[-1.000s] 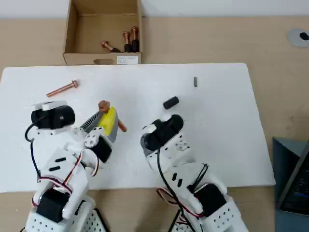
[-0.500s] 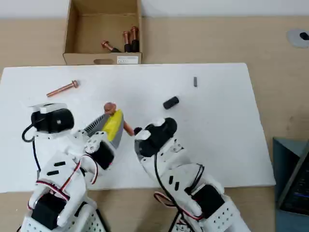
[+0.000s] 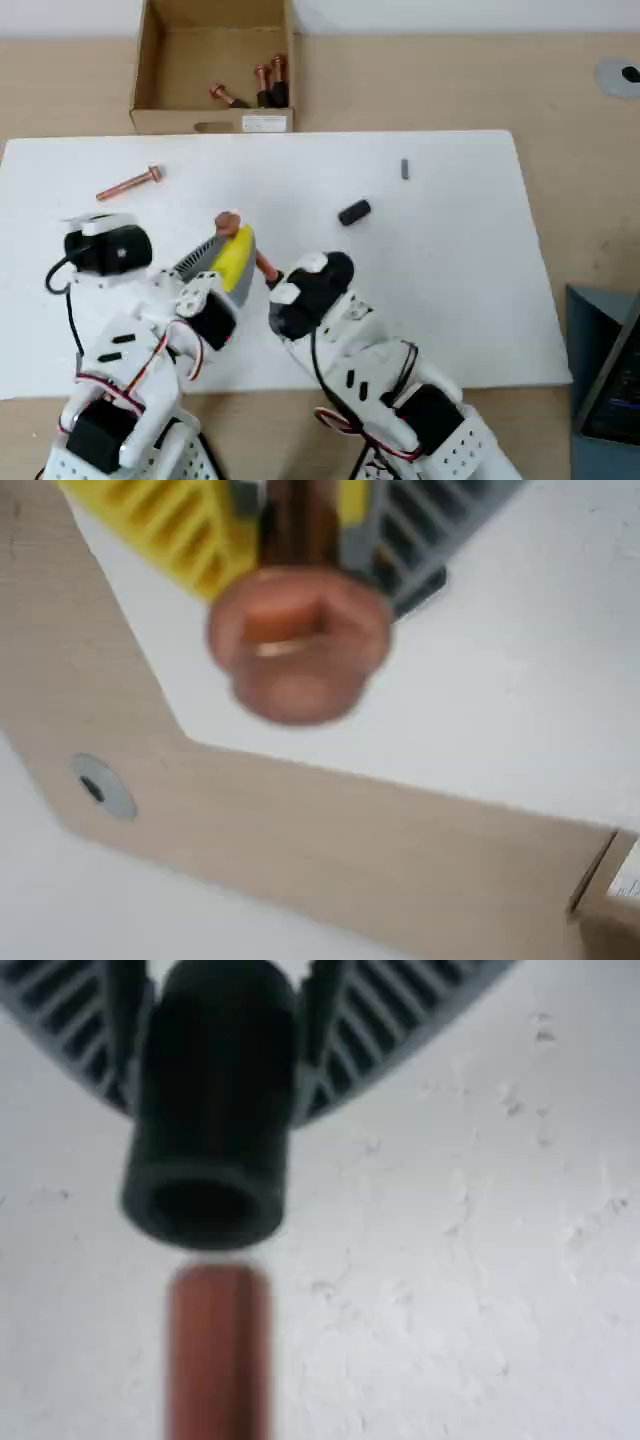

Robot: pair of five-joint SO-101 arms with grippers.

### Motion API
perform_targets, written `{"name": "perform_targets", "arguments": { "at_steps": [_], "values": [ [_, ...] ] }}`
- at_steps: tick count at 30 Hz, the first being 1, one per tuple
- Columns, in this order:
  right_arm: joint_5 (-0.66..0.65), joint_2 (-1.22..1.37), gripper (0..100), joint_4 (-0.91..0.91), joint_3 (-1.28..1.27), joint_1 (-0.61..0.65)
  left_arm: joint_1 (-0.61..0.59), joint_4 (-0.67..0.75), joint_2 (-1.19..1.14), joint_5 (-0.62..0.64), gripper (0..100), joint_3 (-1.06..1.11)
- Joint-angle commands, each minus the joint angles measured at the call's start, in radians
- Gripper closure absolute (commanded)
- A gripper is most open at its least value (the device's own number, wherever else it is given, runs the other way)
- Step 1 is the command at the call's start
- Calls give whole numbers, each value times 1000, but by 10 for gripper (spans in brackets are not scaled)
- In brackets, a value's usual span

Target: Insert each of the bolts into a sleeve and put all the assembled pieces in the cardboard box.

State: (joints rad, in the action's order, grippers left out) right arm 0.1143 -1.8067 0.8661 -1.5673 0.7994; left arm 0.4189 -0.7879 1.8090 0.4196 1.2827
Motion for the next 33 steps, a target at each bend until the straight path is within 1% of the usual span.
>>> {"name": "perform_targets", "arguments": {
  "at_steps": [1,12,16,20,25,30,33],
  "values": [
    [-9,-117,989,-29,84,13,6,14,13,0,999,8],
    [-11,-117,989,-25,130,15,20,11,13,2,999,57],
    [-11,-117,989,-25,130,15,87,-3,13,-15,999,68],
    [-58,-117,989,-25,130,16,173,-78,13,-75,999,71],
    [-66,-117,989,-28,130,16,235,-150,13,-80,999,66],
    [-66,-117,989,-28,128,16,215,-153,13,-80,991,61],
    [-66,-117,989,-28,125,16,158,-153,12,-80,914,52]
  ]
}}
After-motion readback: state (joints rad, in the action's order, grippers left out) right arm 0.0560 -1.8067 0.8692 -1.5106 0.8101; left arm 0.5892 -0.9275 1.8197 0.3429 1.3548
